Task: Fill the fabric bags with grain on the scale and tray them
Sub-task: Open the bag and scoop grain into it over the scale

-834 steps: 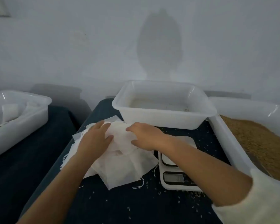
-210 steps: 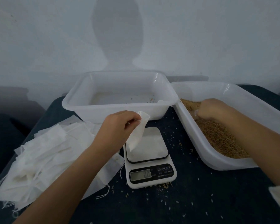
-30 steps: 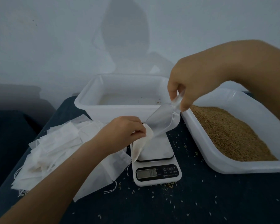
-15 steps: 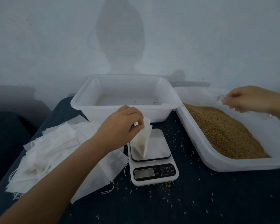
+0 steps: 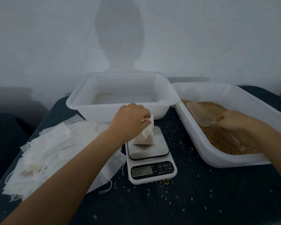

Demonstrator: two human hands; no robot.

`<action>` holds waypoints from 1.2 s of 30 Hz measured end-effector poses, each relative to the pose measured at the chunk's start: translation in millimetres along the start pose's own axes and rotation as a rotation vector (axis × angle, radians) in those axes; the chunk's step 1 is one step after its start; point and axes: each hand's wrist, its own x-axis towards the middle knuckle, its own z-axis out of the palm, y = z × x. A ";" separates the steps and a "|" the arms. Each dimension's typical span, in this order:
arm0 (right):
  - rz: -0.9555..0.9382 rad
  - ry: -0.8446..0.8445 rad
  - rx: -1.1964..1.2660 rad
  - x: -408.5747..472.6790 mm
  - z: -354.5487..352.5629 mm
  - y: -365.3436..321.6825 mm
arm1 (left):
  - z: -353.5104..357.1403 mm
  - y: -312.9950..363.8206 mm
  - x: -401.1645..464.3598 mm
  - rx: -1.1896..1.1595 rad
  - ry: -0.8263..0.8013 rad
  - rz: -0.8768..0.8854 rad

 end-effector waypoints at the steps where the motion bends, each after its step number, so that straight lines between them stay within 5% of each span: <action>1: -0.001 -0.002 0.002 0.0 1.5 -1.0 | 1.1 -0.5 0.3 0.001 0.000 -0.004; 15: -0.266 0.311 0.221 -31.8 -16.8 -27.8 | 10.8 -11.5 4.1 -0.072 -0.075 -0.094; 22: -0.365 0.330 0.271 -41.8 -15.9 -36.4 | 14.6 -9.6 5.2 -0.121 -0.179 -0.061; 30: -0.383 0.311 0.287 -46.3 -11.3 -32.5 | -14.3 4.3 -2.4 -0.237 -0.030 0.037; 36: -0.383 0.286 0.308 -50.7 -8.0 -38.1 | 4.0 0.6 -2.1 -0.236 -0.099 -0.046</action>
